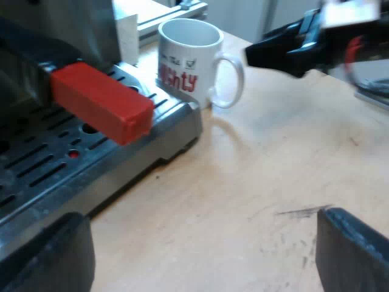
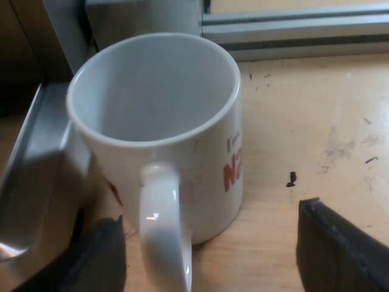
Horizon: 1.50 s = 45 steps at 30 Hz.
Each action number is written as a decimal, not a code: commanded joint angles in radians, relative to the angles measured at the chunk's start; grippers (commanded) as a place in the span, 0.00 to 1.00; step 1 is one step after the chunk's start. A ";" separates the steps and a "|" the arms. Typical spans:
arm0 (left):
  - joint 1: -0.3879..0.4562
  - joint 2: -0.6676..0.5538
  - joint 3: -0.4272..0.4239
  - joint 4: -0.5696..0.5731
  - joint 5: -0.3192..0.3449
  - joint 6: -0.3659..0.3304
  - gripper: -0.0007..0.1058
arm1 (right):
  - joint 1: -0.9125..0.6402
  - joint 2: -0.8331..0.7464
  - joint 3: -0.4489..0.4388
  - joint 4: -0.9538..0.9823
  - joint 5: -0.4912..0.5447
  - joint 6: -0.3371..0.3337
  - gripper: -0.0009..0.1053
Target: Remove mug from coffee machine
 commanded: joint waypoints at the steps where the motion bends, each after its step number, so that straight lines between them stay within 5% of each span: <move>1: -0.003 -0.003 0.000 -0.012 -0.031 0.005 0.72 | -0.003 -0.109 -0.037 0.240 -0.030 0.003 0.59; 10: -0.003 -0.003 0.000 -0.012 -0.030 0.005 0.72 | -0.003 -0.328 -0.201 0.719 -0.061 0.003 0.59; 25: -0.003 -0.003 -0.148 -0.004 -0.018 -0.018 0.72 | -0.003 -0.370 -0.521 1.274 -0.172 0.003 0.59; 34: -0.003 0.003 -0.295 0.057 -0.061 -0.087 0.72 | -0.003 -0.367 -0.686 1.349 -0.258 0.003 0.59; 45: 0.069 0.209 -0.494 0.228 -0.119 -0.113 0.72 | -0.003 -0.187 -0.868 1.354 -0.258 0.003 0.59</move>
